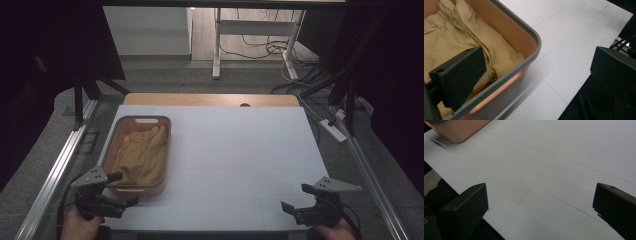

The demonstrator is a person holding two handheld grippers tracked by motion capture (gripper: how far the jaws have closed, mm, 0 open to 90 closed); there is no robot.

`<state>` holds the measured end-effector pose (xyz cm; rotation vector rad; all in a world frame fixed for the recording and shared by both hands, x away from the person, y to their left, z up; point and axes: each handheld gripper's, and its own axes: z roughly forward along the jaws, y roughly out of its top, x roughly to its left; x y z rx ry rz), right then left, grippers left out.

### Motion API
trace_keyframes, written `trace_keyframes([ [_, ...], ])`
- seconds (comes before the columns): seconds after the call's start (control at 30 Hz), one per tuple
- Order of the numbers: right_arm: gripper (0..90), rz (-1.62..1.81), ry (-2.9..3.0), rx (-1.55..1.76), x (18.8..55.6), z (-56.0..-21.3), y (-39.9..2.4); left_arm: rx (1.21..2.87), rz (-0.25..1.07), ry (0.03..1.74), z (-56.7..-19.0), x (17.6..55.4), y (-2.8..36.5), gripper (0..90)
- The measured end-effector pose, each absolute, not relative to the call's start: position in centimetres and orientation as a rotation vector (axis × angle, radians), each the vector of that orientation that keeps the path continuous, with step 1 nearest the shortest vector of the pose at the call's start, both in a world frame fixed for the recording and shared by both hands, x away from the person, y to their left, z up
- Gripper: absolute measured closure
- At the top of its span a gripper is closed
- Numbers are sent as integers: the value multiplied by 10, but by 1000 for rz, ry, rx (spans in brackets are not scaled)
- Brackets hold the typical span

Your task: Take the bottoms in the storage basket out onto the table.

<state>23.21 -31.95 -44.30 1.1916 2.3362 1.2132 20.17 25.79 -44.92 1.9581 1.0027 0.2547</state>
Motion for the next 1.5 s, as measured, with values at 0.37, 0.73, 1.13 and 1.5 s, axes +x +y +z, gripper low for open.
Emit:
trace_keyframes([
  [0.37,6,1214,2335,1197,232,-443,-320,1916,276,1038,-452,211,258,0],
  [0.73,6,1212,2333,1204,233,-443,-320,1936,290,1070,-452,223,253,0],
  [1.13,6,1211,2333,1209,233,-443,-320,1930,289,1102,-448,244,250,0],
  [1.5,6,1213,2335,1208,233,-443,-320,1940,313,1142,-446,264,246,0],
])
